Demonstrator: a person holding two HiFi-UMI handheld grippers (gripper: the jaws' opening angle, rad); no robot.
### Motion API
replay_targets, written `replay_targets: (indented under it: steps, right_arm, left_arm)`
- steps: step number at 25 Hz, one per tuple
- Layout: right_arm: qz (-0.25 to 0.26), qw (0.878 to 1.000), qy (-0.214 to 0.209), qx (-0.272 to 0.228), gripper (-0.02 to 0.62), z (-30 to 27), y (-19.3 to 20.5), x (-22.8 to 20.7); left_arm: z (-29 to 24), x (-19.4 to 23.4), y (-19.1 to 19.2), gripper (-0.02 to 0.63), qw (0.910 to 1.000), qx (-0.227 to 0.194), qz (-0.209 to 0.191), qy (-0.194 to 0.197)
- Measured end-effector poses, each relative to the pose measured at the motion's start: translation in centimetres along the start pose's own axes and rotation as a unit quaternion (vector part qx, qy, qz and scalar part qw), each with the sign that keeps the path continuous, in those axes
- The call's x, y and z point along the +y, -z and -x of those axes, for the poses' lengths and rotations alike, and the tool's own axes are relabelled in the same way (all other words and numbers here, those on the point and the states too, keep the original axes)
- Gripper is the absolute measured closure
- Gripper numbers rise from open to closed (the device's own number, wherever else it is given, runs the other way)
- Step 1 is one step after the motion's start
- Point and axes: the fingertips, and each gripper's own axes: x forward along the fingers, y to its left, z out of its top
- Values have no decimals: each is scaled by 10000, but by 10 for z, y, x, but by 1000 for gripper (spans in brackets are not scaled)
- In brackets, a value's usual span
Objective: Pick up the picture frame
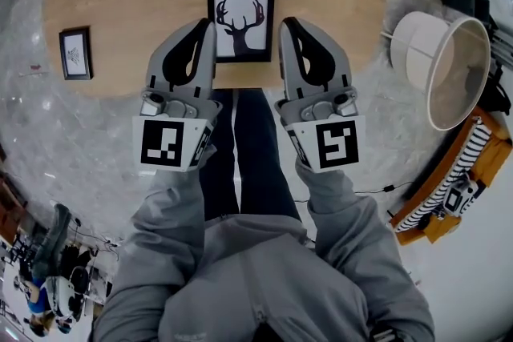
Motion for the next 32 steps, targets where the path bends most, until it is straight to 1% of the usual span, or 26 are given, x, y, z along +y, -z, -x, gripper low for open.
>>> replay_targets:
  steps: [3,7,12,16,22,27,32]
  right_arm:
    - [1,9999,12,111,561,-5,14,-3]
    - [-91,9993,69,352,561,-14,41,-11]
    - [-213,9976,177,639,561,-20,73,-19]
    - [-265,9958,271,831,561,-22,93,-27]
    - [-206,9942,272,1025,561,-30,117,-31]
    - [-235,9925,287,1167,561,-34,131,-36]
    - [-301,9896,251,1385,561,-41,150,-36]
  left_arm:
    - [-6,2,20,589,9997,236,49,68]
    - [-15,7,45,588,9988,490,-46,5]
    - [-22,12,69,588,9978,653,38,87]
    - [-30,17,88,588,9964,848,43,38]
    - [-40,24,115,588,9940,1075,176,36]
    - [-45,29,132,588,9916,1266,261,-22]
    - [-47,37,158,588,9880,1511,316,-43]
